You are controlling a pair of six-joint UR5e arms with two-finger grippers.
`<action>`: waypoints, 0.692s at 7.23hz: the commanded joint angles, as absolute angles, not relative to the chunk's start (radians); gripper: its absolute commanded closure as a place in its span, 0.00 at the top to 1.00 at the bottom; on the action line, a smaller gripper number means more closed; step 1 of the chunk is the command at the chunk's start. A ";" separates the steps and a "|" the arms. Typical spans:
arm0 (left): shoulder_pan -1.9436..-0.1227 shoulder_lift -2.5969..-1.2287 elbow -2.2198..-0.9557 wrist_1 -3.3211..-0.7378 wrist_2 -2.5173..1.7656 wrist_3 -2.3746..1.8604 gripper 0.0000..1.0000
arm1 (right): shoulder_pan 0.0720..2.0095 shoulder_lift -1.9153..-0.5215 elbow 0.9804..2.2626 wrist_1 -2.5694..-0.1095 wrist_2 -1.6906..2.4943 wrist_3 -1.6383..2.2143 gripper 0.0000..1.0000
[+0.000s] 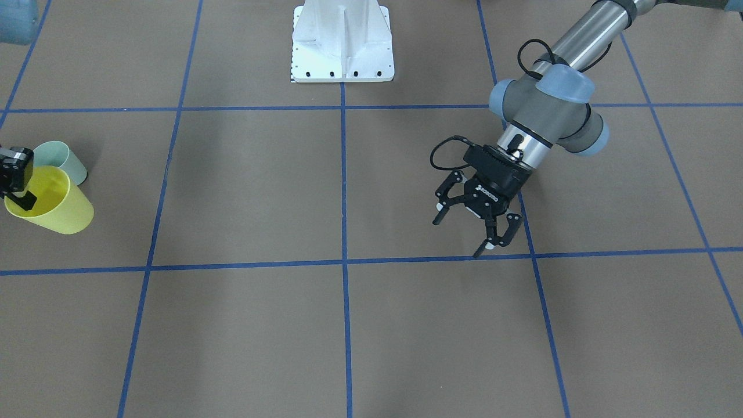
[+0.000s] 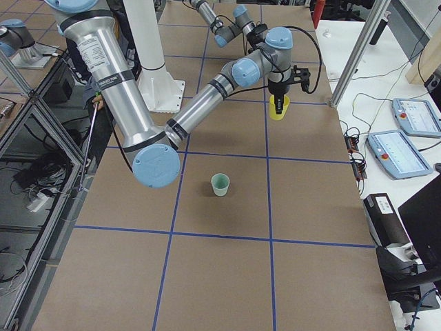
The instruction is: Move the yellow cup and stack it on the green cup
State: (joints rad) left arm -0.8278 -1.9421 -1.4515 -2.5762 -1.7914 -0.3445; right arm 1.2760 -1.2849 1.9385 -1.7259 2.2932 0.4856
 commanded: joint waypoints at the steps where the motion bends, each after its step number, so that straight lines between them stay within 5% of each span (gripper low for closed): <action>1: -0.990 -1.844 -1.459 -2.421 -1.916 -0.315 1.00 | 1.330 -1.417 1.976 -1.718 2.328 0.320 0.00; 5: -1.320 -1.662 -1.572 -2.061 -2.066 -0.048 1.00 | 1.347 -1.574 2.043 -1.709 2.358 0.204 0.00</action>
State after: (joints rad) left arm -1.2196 -1.7300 -1.5338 -2.1443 -2.0307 -0.0771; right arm 1.3453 -1.5418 2.0293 -1.7122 2.3555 0.2200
